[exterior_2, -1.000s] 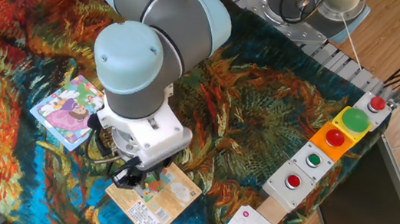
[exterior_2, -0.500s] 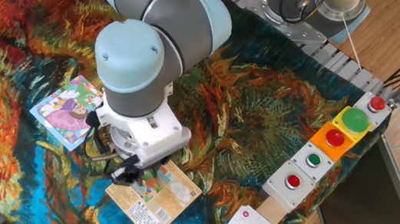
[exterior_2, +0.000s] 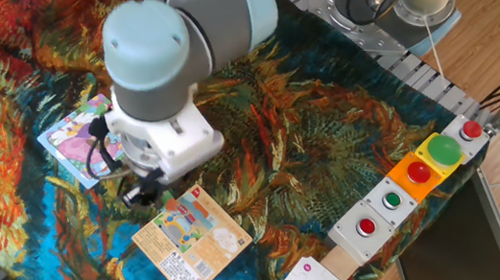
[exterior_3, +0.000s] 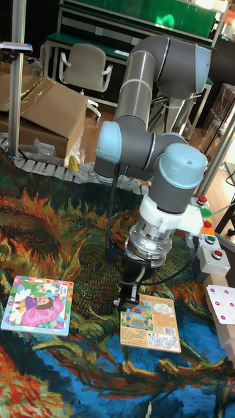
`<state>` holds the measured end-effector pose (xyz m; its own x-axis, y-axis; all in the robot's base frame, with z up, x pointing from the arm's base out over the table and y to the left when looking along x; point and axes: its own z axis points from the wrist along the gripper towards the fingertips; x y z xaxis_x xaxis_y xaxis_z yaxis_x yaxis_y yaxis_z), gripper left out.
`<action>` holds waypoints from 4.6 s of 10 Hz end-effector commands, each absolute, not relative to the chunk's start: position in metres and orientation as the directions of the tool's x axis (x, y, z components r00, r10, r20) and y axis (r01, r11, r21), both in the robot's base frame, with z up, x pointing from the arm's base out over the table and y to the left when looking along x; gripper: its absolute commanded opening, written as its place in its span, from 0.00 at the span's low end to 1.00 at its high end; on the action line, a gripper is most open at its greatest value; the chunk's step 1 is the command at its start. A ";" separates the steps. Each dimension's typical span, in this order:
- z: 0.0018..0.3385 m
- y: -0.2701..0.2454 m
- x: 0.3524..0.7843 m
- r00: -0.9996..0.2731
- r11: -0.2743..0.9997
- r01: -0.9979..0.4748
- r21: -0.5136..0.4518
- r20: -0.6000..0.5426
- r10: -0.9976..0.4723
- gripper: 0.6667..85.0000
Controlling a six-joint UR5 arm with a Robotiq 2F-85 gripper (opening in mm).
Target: Assemble one piece of a puzzle
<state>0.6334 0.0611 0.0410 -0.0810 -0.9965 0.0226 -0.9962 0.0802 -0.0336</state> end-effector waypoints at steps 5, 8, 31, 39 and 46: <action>0.052 -0.011 0.645 0.022 -0.029 -0.997 -0.075 0.087 -0.996 0.01; 0.056 -0.030 0.641 0.059 -0.063 -0.996 -0.069 0.068 -0.996 0.01; 0.024 -0.105 0.613 0.034 -0.035 -0.999 -0.014 0.018 -0.999 0.01; 0.026 -0.103 0.609 0.027 -0.027 -1.000 -0.007 -0.013 -1.000 0.01; 0.022 -0.116 0.596 0.035 -0.034 -0.999 -0.004 -0.005 -0.999 0.01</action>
<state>0.5969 -0.1201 0.0211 0.0501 -0.9986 0.0187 -0.9987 -0.0500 0.0015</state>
